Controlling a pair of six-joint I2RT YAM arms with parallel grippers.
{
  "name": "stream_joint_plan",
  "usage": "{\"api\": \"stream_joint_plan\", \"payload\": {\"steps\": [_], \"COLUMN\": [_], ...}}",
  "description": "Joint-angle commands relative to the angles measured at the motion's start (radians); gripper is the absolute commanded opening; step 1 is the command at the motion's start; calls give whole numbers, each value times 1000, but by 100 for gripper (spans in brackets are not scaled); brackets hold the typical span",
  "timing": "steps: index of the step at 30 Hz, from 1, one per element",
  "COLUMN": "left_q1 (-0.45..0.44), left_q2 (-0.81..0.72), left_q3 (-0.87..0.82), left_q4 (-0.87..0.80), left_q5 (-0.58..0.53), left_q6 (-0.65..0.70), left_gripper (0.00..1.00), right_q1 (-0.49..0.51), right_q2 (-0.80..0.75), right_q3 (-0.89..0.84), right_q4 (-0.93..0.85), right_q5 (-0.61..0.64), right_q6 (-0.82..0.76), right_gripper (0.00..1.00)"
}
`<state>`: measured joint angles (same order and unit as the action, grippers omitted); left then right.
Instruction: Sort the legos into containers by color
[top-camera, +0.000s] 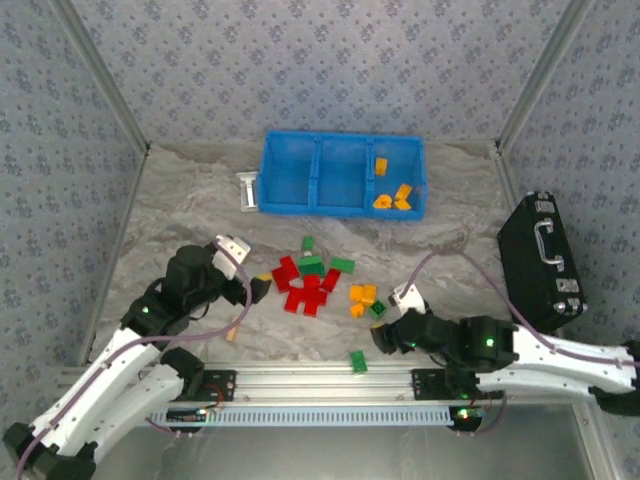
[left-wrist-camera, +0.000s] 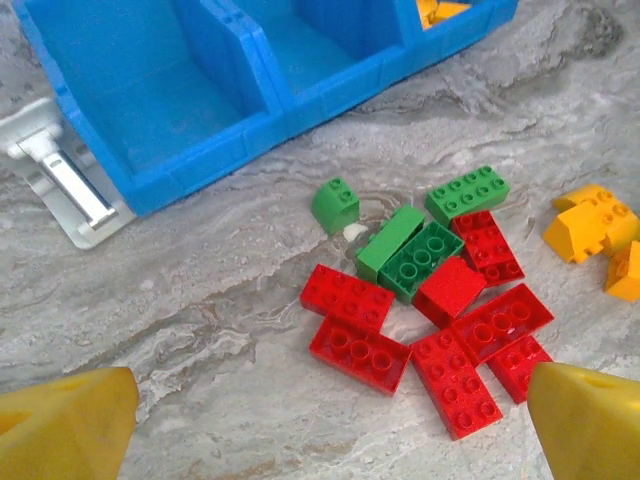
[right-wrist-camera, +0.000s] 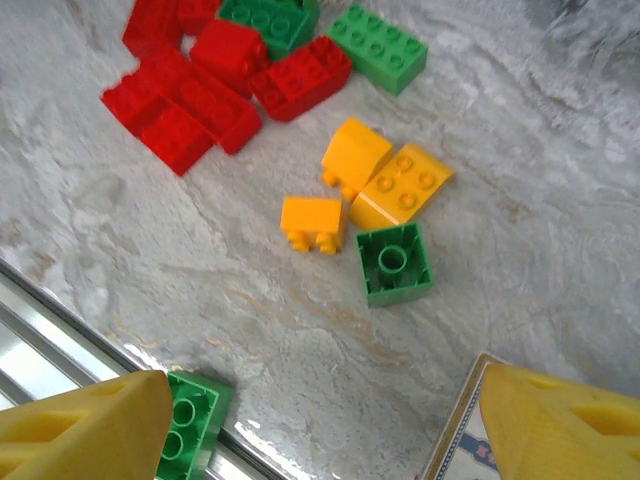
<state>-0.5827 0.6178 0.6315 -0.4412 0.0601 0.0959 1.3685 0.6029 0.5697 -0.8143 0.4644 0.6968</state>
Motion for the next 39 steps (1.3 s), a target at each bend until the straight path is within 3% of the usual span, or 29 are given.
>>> {"api": "stream_joint_plan", "payload": {"steps": [1,8,12,17,24,29,39], "left_q1": [6,3,3,0,-12,-22,-24], "left_q2": [-48,-101,-101,-118,-175,-211,-224], "left_q3": [13,7,10,5,2,0,-1], "left_q4": [21,12,16,9,-5,-19,-26], "left_q5": [18,15,20,43,40,27,14], "left_q6": [-4,-7,-15,-31,-39,-41,-39], "left_gripper": [100,100,100,100,100,100,100], "right_q1": [54,235,352,418,378,324,221], "right_q2": [95,159,292,421,622,775,765], "right_q3": [-4,-46,-25,39,143,226,172], "right_q4": [16,61,56,43,24,-14,30], "right_q5": [107,76,92,104,45,-15,-71], "right_q6": [134,355,522,617,623,588,529], "right_gripper": [82,81,81,80,80,74,67]}}
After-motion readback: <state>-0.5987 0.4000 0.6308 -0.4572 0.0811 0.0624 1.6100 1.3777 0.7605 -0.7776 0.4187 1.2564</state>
